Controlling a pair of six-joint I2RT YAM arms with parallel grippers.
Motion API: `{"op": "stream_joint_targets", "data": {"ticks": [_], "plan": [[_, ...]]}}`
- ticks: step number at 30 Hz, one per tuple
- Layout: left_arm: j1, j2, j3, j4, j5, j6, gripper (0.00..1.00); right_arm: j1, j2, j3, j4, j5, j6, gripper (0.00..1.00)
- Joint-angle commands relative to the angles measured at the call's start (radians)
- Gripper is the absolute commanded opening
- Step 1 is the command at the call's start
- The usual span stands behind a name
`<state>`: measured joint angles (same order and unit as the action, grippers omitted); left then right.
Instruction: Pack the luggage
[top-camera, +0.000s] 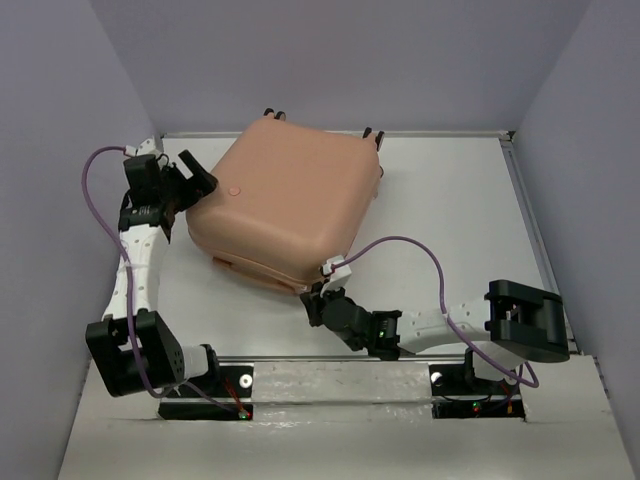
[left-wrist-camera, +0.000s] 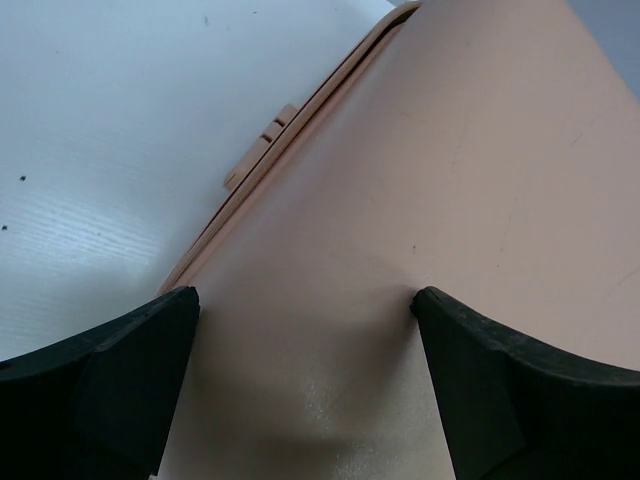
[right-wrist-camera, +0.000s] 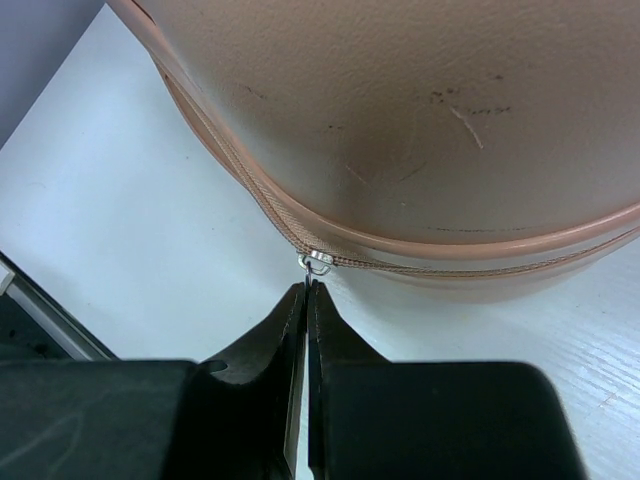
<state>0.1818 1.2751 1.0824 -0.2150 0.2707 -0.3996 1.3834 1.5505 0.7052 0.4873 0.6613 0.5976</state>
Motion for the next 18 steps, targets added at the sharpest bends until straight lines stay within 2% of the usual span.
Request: {"op": "stream_joint_targets", "data": {"ticks": [1, 4, 5, 6, 8, 9, 12, 15, 18], "plan": [[-0.065, 0.049, -0.053, 0.017, 0.170, 0.045, 0.99, 0.048, -0.032, 0.019, 0.039, -0.101, -0.010, 0.07], [-0.224, 0.056, -0.205, 0.136, 0.196, -0.025, 0.98, 0.048, 0.000, 0.068, 0.020, -0.109, -0.030, 0.07], [-0.279, 0.053, -0.292, 0.235, 0.249, -0.059, 0.97, 0.048, 0.016, 0.115, 0.010, -0.124, -0.054, 0.07], [-0.298, 0.050, -0.321, 0.264, 0.275, -0.086, 0.96, 0.048, 0.034, 0.147, 0.002, -0.137, -0.071, 0.07], [-0.311, 0.047, -0.358, 0.292, 0.305, -0.108, 0.95, 0.048, 0.080, 0.232, -0.027, -0.170, -0.108, 0.07], [-0.314, 0.032, -0.371, 0.301, 0.341, -0.122, 0.95, 0.048, 0.132, 0.325, -0.054, -0.192, -0.130, 0.07], [-0.320, -0.037, -0.391, 0.266, 0.372, -0.116, 0.95, 0.048, 0.232, 0.494, -0.073, -0.285, -0.220, 0.07], [-0.320, -0.111, -0.394, 0.198, 0.392, -0.085, 0.95, 0.036, 0.305, 0.600, -0.043, -0.400, -0.242, 0.07], [-0.292, -0.178, -0.400, 0.110, 0.354, -0.026, 0.96, -0.004, 0.345, 0.626, 0.042, -0.521, -0.219, 0.07]]}}
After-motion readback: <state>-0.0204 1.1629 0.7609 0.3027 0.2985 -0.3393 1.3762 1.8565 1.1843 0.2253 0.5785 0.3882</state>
